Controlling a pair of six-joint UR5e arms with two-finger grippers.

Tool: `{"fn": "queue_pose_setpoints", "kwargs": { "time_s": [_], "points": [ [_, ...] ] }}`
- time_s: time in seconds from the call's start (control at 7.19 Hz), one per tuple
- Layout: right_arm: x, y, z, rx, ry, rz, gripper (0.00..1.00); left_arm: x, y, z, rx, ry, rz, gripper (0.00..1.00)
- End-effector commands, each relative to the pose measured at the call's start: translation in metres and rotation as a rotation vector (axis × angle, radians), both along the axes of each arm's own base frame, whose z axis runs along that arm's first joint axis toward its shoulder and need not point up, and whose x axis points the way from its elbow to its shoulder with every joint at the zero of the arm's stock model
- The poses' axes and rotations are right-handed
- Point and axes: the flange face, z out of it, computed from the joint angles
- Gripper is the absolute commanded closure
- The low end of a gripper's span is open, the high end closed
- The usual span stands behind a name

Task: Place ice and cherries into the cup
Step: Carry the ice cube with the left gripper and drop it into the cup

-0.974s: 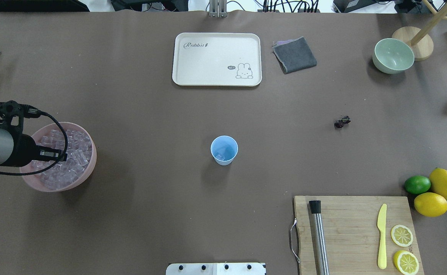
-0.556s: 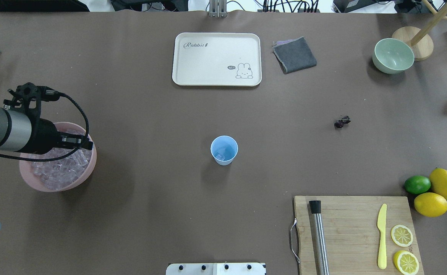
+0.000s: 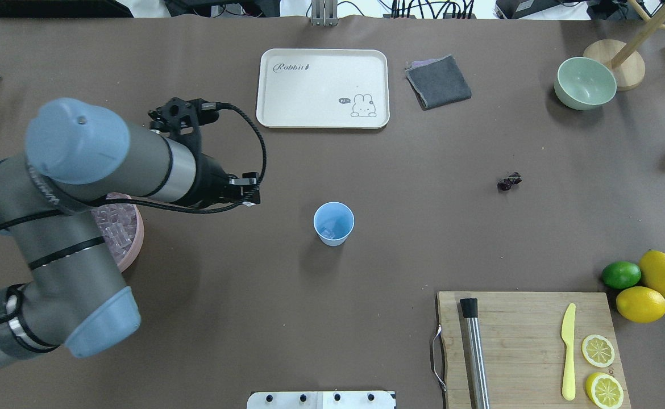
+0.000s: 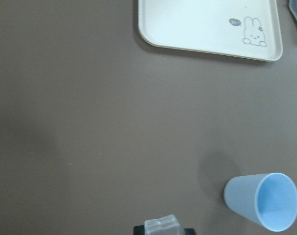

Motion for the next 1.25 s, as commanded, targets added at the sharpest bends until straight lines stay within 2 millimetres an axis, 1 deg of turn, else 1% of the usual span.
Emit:
{"fn": "queue_pose_setpoints", "kwargs": {
  "time_s": [0.0, 0.14, 0.28, 0.42, 0.56, 0.83, 1.11],
  "points": [
    [0.001, 0.002, -0.001, 0.001, -0.001, 0.001, 0.01, 0.069, 0.004, -0.031, -0.025, -0.007, 0.014, 1.0],
    [0.002, 0.003, -0.006, 0.01, -0.003, 0.001, 0.01, 0.095, 0.012, -0.038, -0.05, -0.009, 0.024, 1.0],
    [0.002, 0.007, -0.002, 0.004, 0.0, 0.001, 0.01, 0.113, 0.021, -0.043, -0.034, -0.017, 0.017, 1.0],
    [0.003, 0.008, 0.001, -0.002, 0.002, 0.002, 0.01, 0.12, 0.03, -0.046, -0.023, -0.018, 0.01, 1.0],
    [0.004, 0.013, 0.006, -0.009, 0.006, 0.0, 0.01, 0.123, 0.03, -0.052, -0.022, -0.012, 0.008, 1.0],
    [0.009, 0.02, 0.006, -0.013, 0.005, 0.007, 0.01, 0.124, 0.025, -0.05, -0.015, -0.02, 0.0, 1.0],
    [0.009, 0.02, 0.005, -0.011, 0.005, 0.007, 0.01, 0.118, 0.012, -0.046, 0.003, -0.034, -0.011, 1.0]
  ]
}}
